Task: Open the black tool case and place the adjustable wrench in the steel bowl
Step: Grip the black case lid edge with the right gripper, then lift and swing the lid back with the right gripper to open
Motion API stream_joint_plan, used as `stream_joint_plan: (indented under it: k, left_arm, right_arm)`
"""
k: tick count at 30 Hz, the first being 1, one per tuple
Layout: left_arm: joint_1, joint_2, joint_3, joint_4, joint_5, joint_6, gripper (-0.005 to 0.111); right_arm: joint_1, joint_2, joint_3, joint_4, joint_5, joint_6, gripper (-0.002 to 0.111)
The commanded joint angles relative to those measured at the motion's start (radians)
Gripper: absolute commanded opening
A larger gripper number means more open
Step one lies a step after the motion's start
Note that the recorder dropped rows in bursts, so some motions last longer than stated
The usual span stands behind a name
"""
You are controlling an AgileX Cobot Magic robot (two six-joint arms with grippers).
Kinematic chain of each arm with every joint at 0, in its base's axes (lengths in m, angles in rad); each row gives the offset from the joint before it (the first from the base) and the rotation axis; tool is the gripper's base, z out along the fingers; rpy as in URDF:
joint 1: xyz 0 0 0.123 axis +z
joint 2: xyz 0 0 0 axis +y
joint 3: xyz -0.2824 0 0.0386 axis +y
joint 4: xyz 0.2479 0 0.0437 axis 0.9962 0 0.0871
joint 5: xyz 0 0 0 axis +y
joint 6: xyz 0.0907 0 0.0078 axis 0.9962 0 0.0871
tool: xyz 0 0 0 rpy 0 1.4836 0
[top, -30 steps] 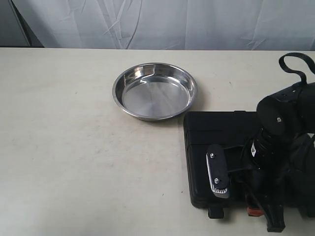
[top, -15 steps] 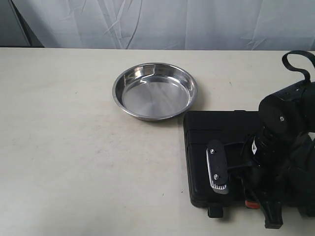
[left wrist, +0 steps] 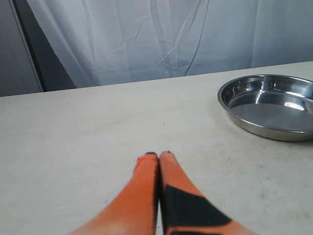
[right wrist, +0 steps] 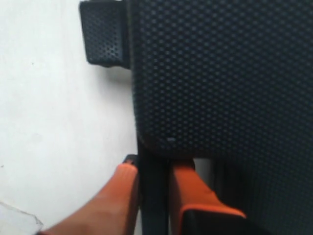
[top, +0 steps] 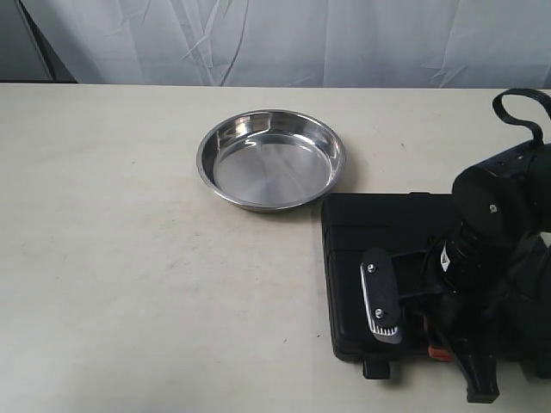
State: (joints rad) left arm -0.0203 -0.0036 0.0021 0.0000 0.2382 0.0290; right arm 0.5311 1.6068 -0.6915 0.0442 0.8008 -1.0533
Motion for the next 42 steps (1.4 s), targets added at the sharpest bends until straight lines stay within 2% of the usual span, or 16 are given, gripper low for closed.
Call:
stream_joint_plan:
  k: [1, 12, 22, 26, 31, 42]
  left_arm:
    - [-0.001, 0.004, -0.002, -0.005, -0.006, 0.001, 0.0]
    - [-0.001, 0.004, -0.002, -0.005, -0.006, 0.001, 0.0]
    - [-0.001, 0.004, -0.002, -0.005, -0.006, 0.001, 0.0]
    - [-0.001, 0.004, -0.002, -0.005, -0.006, 0.001, 0.0]
    - [-0.001, 0.004, -0.002, -0.005, -0.006, 0.001, 0.0]
    - [-0.001, 0.004, -0.002, -0.005, -0.006, 0.001, 0.0]
  right_arm:
    - [-0.001, -0.074, -0.002, 0.007, 0.025, 0.018, -0.001]
    - [-0.001, -0.241, -0.002, 0.009, 0.125, 0.041, -0.001]
    - [-0.001, -0.369, -0.004, 0.007, 0.128, 0.044, -0.001]
    - [-0.001, -0.406, -0.075, 0.007, 0.135, 0.044, -0.001]
    - [-0.001, -0.406, -0.14, -0.086, 0.118, 0.05, -0.001]
    - [-0.001, -0.406, -0.151, -0.417, 0.014, 0.272, -0.001]
